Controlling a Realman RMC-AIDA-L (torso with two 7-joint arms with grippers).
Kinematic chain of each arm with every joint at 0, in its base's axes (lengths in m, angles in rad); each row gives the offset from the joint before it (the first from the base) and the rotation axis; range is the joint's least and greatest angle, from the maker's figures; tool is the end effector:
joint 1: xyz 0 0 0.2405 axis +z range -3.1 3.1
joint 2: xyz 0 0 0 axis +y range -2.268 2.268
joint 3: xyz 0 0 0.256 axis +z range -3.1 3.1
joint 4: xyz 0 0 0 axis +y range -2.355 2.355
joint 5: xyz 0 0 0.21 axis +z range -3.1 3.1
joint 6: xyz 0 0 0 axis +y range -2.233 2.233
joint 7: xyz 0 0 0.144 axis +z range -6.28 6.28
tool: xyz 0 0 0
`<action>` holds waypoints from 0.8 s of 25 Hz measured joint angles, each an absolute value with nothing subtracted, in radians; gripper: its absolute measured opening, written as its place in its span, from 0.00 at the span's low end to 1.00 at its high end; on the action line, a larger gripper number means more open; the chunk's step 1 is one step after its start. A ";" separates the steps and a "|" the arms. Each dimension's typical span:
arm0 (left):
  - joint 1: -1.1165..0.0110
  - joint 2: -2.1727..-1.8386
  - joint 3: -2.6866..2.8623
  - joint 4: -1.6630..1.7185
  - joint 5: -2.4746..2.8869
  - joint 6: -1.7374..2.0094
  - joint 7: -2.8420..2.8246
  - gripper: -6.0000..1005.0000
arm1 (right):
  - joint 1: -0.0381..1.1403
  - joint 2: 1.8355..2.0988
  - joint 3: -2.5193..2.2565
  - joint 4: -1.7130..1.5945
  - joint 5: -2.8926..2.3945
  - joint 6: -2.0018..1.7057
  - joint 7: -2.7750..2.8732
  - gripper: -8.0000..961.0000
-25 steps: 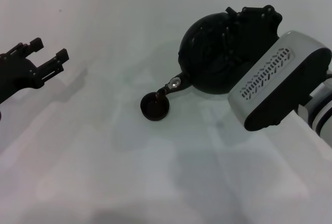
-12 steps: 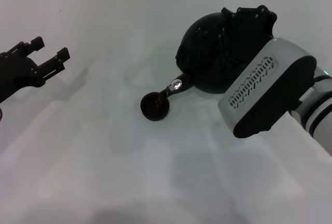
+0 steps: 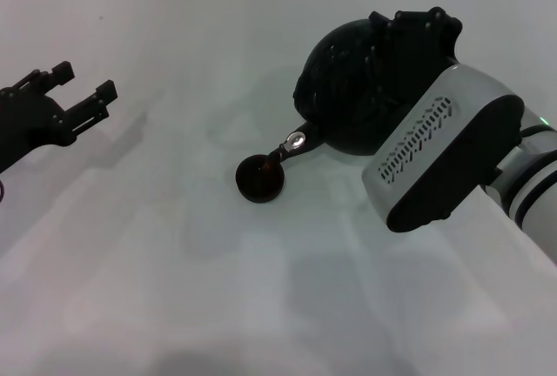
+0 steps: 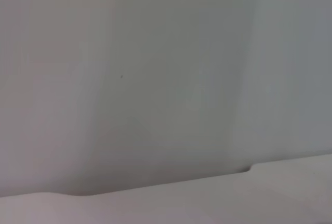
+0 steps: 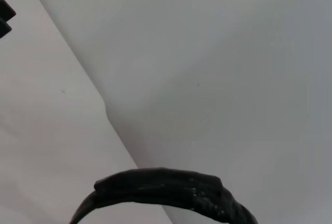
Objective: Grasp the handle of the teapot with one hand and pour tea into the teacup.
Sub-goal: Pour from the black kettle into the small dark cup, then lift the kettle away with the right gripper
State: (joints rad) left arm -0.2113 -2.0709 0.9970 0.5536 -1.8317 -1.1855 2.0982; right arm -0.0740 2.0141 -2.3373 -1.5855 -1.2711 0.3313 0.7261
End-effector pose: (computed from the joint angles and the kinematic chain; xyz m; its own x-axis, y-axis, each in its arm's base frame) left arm -0.3446 0.2899 0.0038 0.6790 0.2671 0.6839 0.6879 -0.5570 -0.4654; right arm 0.1703 0.2687 -0.0609 0.9912 0.0934 0.0935 0.1243 -0.4184 -0.8997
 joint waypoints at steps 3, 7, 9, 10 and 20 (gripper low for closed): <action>-0.213 -2.071 0.997 0.554 -1.832 -1.183 2.098 0.76 | -0.072 2.014 -2.338 -1.584 -1.271 0.331 0.726 0.12; -0.216 -2.071 0.997 0.553 -1.833 -1.183 2.099 0.76 | -0.065 2.014 -2.338 -1.578 -1.272 0.334 0.726 0.12; -0.220 -2.071 0.997 0.550 -1.833 -1.182 2.099 0.76 | -0.063 2.014 -2.338 -1.577 -1.272 0.337 0.726 0.12; -0.220 -2.071 0.997 0.550 -1.833 -1.182 2.099 0.76 | -0.063 2.014 -2.338 -1.577 -1.272 0.338 0.726 0.12; -0.234 -2.070 0.997 0.539 -1.833 -1.175 2.100 0.76 | -0.060 2.013 -2.338 -1.575 -1.271 0.339 0.713 0.12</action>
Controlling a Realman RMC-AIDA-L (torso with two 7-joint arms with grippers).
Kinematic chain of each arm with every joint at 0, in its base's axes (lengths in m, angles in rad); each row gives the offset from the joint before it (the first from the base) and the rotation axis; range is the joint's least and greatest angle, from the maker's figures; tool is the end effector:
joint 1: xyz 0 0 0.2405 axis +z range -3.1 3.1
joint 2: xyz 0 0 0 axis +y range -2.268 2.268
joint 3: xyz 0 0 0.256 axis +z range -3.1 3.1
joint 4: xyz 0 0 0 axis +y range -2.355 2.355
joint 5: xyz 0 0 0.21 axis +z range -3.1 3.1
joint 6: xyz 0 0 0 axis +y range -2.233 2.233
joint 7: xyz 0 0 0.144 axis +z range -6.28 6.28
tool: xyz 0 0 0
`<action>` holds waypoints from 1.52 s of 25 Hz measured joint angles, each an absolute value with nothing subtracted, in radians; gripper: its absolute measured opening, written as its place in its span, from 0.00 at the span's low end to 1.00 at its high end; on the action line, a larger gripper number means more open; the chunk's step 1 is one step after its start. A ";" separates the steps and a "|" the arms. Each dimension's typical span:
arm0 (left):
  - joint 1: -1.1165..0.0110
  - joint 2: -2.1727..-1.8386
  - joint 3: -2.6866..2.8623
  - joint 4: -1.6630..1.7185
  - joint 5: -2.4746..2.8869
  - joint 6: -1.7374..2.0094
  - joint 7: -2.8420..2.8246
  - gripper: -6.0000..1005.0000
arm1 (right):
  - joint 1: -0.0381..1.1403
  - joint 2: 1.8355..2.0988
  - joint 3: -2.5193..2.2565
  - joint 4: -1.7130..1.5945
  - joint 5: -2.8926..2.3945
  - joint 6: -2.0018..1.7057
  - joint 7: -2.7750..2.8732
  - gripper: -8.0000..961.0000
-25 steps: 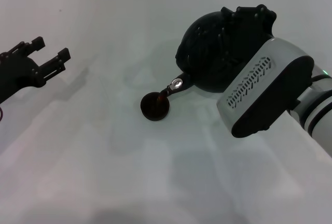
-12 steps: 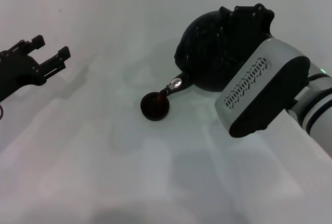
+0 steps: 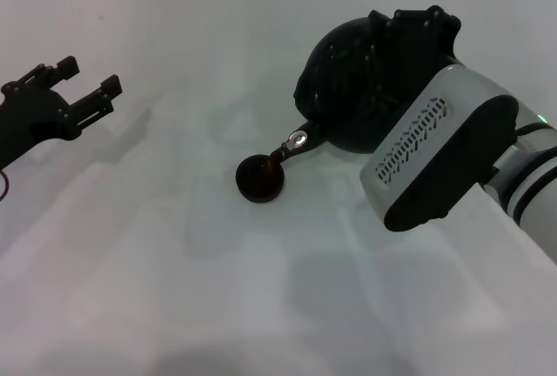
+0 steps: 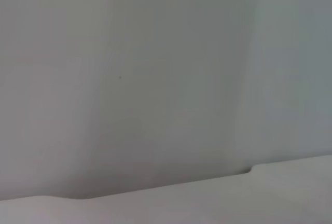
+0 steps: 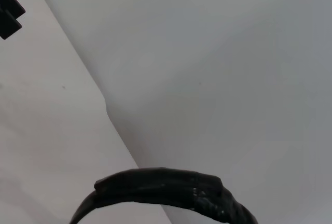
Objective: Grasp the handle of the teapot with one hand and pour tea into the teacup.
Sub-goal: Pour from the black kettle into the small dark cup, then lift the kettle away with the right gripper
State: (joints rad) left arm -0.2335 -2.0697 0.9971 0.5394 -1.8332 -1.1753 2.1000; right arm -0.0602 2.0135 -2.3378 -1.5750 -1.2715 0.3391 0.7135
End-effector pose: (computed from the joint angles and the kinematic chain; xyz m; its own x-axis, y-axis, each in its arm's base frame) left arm -0.3415 0.2961 0.0019 0.6805 0.2664 0.6826 0.6853 -0.5612 -0.4642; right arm 0.1707 0.2710 -0.0617 0.9882 0.1011 0.1148 0.1468 -0.4152 -0.8978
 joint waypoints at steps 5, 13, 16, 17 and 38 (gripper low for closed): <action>-0.235 -2.069 0.997 0.539 -1.833 -1.169 2.100 0.76 | -0.057 2.013 -2.338 -1.572 -1.271 0.339 0.713 0.12; -0.235 -2.069 0.997 0.538 -1.833 -1.159 2.101 0.76 | -0.046 2.013 -2.338 -1.562 -1.272 0.339 0.713 0.12; -0.236 -2.069 0.997 0.538 -1.833 -1.155 2.103 0.76 | -0.043 2.013 -2.338 -1.561 -1.269 0.339 0.713 0.12; -0.236 -2.069 0.997 0.538 -1.833 -1.155 2.103 0.76 | -0.042 2.013 -2.338 -1.560 -1.268 0.339 0.713 0.12; -0.247 -2.069 0.992 0.517 -1.833 -1.153 2.130 0.76 | -0.046 1.957 -2.102 -1.520 -0.809 -0.025 0.721 0.12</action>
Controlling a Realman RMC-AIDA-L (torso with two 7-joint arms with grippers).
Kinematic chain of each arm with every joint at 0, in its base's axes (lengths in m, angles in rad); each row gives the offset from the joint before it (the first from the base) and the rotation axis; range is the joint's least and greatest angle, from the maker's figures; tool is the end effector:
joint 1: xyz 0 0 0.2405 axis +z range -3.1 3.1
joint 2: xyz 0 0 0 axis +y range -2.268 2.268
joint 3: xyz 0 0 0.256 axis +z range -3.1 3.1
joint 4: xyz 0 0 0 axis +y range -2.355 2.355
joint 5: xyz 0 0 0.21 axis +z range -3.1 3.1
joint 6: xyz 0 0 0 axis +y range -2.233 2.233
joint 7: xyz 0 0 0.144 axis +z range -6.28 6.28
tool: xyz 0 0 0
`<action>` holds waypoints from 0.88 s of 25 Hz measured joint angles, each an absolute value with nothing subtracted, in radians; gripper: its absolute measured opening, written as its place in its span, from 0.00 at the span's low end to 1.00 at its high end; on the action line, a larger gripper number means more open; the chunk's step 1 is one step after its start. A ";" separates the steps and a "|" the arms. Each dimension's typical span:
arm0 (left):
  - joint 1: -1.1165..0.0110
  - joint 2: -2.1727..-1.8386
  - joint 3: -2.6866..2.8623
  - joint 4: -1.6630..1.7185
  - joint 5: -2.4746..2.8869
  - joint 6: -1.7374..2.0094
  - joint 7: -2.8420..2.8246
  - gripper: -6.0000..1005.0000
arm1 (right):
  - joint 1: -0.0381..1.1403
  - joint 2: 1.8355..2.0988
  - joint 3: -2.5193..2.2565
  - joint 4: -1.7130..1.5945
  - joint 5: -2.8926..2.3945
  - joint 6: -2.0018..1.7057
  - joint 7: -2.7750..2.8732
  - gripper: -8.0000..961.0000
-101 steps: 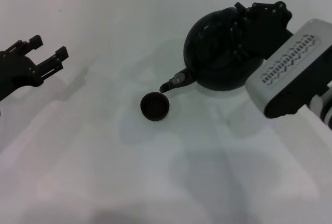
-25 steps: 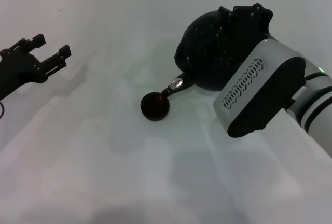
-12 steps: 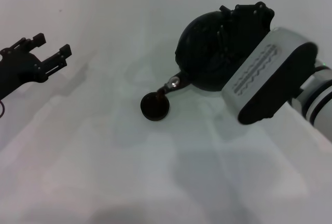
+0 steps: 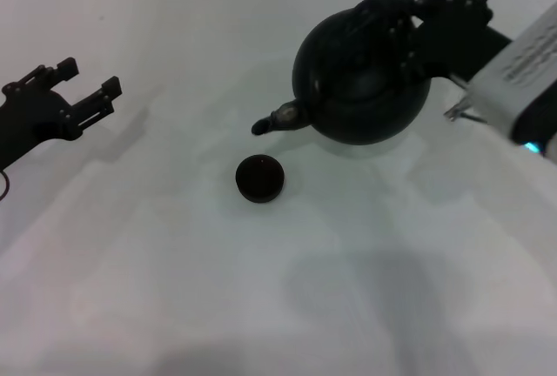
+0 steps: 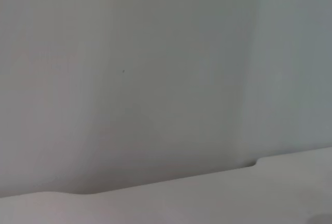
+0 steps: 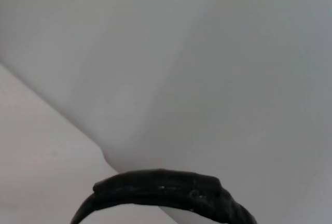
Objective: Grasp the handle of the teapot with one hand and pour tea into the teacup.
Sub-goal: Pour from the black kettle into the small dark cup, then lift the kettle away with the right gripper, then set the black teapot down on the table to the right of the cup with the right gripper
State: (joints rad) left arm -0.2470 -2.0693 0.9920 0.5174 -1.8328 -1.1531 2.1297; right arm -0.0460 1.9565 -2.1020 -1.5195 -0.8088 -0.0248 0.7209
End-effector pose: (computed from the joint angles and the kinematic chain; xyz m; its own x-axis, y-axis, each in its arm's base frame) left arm -0.3439 0.2986 -0.0008 0.6955 0.2672 0.6670 0.6771 -0.5542 -0.4841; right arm 0.1973 0.2948 -0.0297 0.9568 -0.0276 -0.2893 -0.2623 -0.5110 -0.8186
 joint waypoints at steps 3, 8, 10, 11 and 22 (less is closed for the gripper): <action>-0.247 -2.069 0.983 0.516 -1.831 -1.153 2.130 0.76 | -0.044 1.929 -2.070 -1.497 -0.718 -0.086 0.722 0.12; -0.247 -2.069 0.982 0.513 -1.830 -1.148 2.131 0.76 | -0.062 1.896 -2.027 -1.450 -0.639 -0.173 0.724 0.12; -0.247 -2.069 0.982 0.510 -1.830 -1.140 2.131 0.76 | -0.082 1.895 -2.003 -1.422 -0.634 -0.236 0.732 0.12; -0.247 -2.069 0.982 0.509 -1.830 -1.138 2.131 0.76 | -0.092 1.894 -1.986 -1.403 -0.630 -0.291 0.749 0.12; -0.263 -2.069 0.982 0.490 -1.827 -1.128 2.131 0.76 | -0.136 1.880 -1.908 -1.245 -0.740 -0.566 0.866 0.12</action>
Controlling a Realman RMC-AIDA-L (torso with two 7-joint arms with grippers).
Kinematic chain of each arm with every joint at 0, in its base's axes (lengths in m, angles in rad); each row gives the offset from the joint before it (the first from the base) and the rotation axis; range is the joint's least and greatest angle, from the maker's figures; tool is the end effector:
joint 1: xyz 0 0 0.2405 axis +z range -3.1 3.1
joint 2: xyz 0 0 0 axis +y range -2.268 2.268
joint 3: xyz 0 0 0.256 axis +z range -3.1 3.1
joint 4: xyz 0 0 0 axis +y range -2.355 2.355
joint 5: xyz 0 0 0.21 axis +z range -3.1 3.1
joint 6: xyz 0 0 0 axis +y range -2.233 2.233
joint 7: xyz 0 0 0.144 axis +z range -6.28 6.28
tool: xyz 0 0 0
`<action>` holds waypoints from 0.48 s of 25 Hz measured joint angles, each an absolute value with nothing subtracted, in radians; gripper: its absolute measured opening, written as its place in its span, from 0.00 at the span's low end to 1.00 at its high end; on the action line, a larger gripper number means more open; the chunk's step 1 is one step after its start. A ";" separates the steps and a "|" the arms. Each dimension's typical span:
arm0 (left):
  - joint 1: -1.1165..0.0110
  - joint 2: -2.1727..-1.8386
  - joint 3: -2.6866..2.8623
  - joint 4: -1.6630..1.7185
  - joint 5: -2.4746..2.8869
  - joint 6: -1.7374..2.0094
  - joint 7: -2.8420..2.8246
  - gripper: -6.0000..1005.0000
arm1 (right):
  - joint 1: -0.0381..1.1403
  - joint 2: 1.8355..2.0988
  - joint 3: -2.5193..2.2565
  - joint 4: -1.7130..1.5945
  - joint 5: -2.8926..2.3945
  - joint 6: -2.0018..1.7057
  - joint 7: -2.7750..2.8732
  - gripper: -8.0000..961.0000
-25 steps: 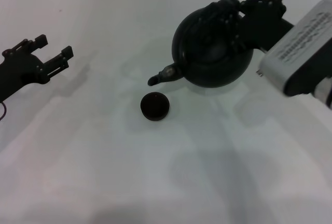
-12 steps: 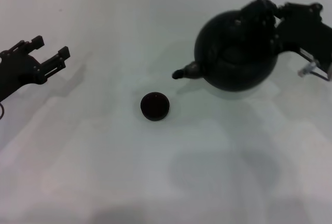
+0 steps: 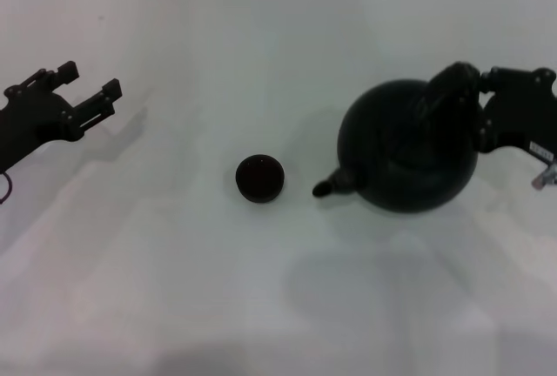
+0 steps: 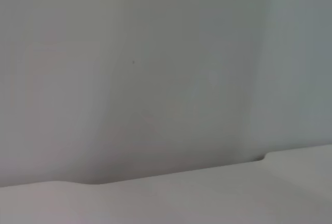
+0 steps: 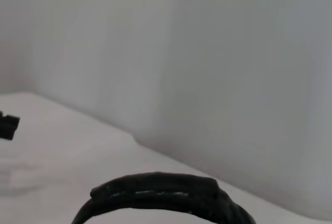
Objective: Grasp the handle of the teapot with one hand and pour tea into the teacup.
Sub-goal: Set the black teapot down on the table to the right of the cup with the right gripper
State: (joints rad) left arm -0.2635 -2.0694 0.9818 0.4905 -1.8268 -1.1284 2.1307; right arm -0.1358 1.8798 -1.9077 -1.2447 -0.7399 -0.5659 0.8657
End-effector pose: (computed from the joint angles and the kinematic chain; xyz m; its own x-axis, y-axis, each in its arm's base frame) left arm -0.3468 0.3012 -0.0044 0.6904 0.2886 0.6634 0.6900 -0.5381 -0.4841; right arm 0.2831 0.2605 -0.0047 0.8627 -0.1489 -0.4833 -0.4680 -0.5973 -0.6513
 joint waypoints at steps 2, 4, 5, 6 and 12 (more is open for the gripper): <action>-0.270 -2.069 0.982 0.483 -1.827 -1.128 2.131 0.76 | -0.139 1.888 -1.887 -1.224 -0.763 -0.601 0.866 0.12; -0.275 -2.069 0.982 0.477 -1.827 -1.127 2.131 0.76 | -0.143 1.896 -1.863 -1.204 -0.775 -0.642 0.862 0.12; -0.275 -2.069 0.982 0.477 -1.827 -1.127 2.131 0.76 | -0.145 1.898 -1.852 -1.197 -0.781 -0.660 0.861 0.12; -0.277 -2.069 0.982 0.474 -1.827 -1.127 2.131 0.76 | -0.148 1.902 -1.836 -1.190 -0.788 -0.677 0.860 0.12; -0.278 -2.071 0.982 0.474 -1.827 -1.127 2.131 0.76 | -0.158 1.920 -1.771 -1.170 -0.870 -0.727 0.864 0.12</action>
